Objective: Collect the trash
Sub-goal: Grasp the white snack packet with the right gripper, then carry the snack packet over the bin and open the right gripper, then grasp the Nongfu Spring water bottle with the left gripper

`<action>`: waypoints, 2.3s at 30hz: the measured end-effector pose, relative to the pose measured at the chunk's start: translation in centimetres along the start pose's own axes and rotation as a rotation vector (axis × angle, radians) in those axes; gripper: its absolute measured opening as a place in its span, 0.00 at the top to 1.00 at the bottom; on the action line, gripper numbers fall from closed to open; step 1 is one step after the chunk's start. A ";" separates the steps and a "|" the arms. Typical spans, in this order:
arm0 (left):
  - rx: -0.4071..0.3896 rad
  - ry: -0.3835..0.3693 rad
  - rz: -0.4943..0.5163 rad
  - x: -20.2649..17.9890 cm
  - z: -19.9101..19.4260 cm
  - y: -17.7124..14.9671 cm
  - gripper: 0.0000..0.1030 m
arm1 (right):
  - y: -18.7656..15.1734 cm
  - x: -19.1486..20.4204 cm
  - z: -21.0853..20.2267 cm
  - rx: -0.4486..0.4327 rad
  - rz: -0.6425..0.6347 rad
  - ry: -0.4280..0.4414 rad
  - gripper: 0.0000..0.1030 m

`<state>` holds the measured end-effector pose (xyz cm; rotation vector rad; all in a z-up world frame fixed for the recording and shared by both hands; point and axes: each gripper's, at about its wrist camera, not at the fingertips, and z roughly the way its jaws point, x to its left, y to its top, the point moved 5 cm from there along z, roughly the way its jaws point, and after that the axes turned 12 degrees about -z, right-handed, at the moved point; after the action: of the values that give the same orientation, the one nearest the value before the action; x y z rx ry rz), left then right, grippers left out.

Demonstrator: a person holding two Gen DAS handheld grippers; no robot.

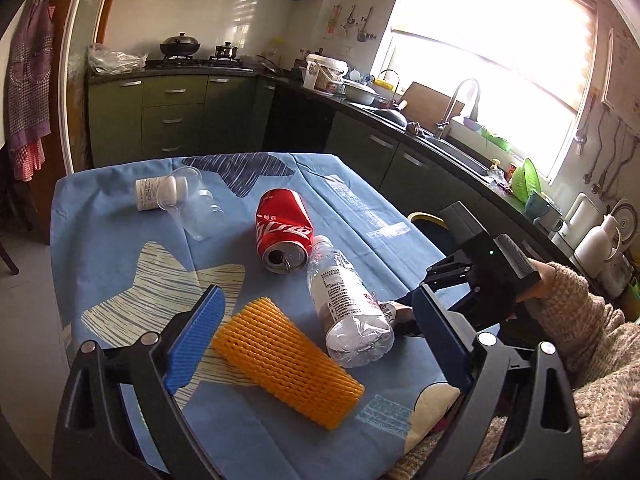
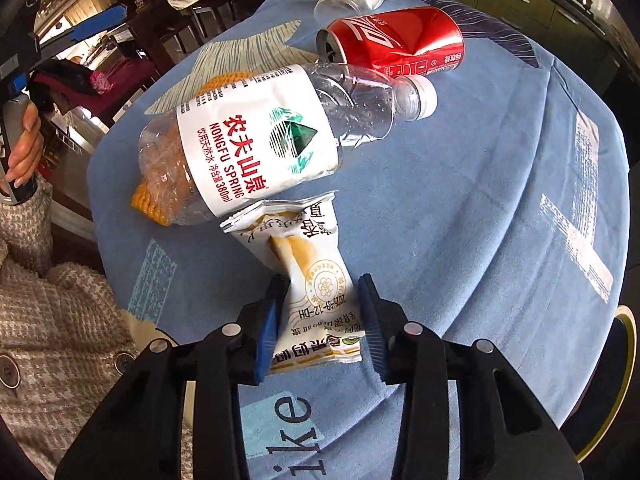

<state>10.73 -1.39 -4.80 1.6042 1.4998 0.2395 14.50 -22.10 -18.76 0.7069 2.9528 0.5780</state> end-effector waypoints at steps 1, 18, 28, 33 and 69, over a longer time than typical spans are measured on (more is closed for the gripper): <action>0.001 0.001 0.000 0.0 0.0 0.0 0.13 | -0.1 0.1 -0.1 -0.004 0.002 -0.004 0.65; -0.010 0.029 -0.017 0.5 -0.5 0.4 0.12 | -6.3 -3.3 -7.4 -0.191 0.251 -0.082 0.69; 0.015 0.023 0.021 -1.0 0.5 0.3 0.12 | -18.4 -19.8 -14.4 -0.189 0.720 -0.383 0.68; 0.028 0.026 0.040 -1.7 1.1 0.3 0.12 | -23.4 -26.2 -11.2 -0.075 0.860 -0.453 0.57; 0.838 0.244 -0.116 -4.5 19.0 -0.5 0.07 | -25.3 -16.7 -9.4 -0.224 0.864 -0.364 0.43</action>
<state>22.01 -14.24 -14.26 2.1679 2.0294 -0.3208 17.37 -53.65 -19.99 1.8217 2.1037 0.6929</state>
